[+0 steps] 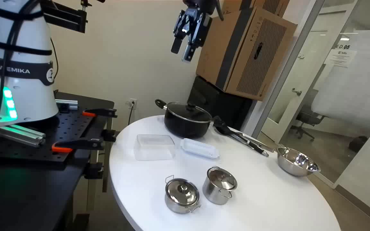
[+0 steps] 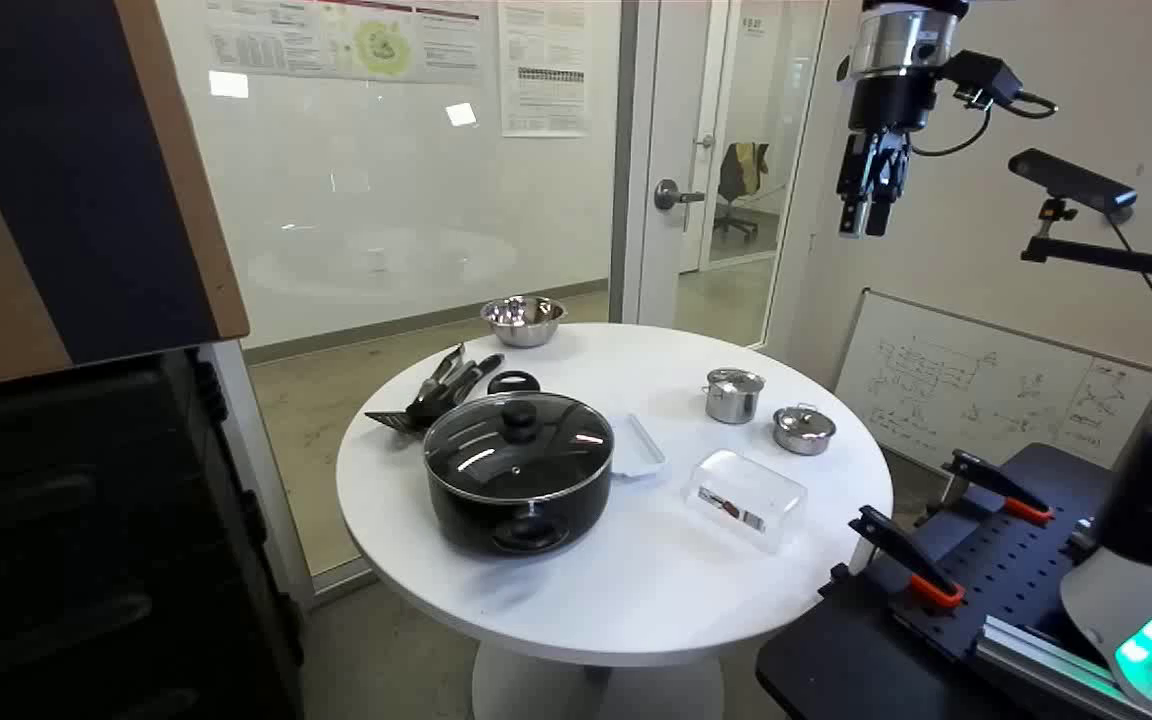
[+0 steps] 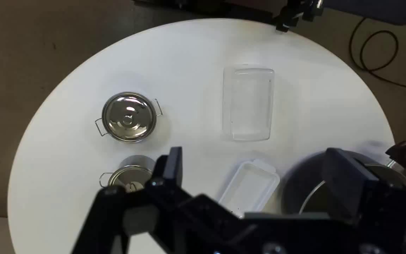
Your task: Put the clear bowl on the white plate
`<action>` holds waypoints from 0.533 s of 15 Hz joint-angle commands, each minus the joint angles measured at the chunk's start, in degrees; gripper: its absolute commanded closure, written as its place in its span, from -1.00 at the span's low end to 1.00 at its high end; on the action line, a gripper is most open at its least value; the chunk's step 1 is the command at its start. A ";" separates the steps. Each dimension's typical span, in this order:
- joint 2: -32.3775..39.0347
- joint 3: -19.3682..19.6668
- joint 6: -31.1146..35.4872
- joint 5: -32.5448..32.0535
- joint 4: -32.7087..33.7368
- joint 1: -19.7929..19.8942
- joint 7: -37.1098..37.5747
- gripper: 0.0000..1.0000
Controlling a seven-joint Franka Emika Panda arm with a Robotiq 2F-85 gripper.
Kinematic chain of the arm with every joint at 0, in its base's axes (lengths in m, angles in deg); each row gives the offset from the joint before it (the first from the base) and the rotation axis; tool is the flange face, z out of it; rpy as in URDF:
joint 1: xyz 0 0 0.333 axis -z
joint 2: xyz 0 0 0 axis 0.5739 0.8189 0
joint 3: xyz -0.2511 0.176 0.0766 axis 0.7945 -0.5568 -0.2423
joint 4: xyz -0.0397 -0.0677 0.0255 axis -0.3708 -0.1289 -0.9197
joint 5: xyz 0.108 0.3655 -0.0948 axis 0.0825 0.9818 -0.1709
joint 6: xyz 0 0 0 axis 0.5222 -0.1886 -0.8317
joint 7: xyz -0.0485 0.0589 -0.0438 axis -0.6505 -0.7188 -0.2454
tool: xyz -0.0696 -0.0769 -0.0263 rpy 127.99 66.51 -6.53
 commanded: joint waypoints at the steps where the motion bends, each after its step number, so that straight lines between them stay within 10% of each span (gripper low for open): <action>1: 0.06 -0.70 -0.08 0.34 0.06 0.72 -0.26 -1.00; 8: 2.37 -3.05 6.74 -2.94 -1.44 0.82 1.45 -1.00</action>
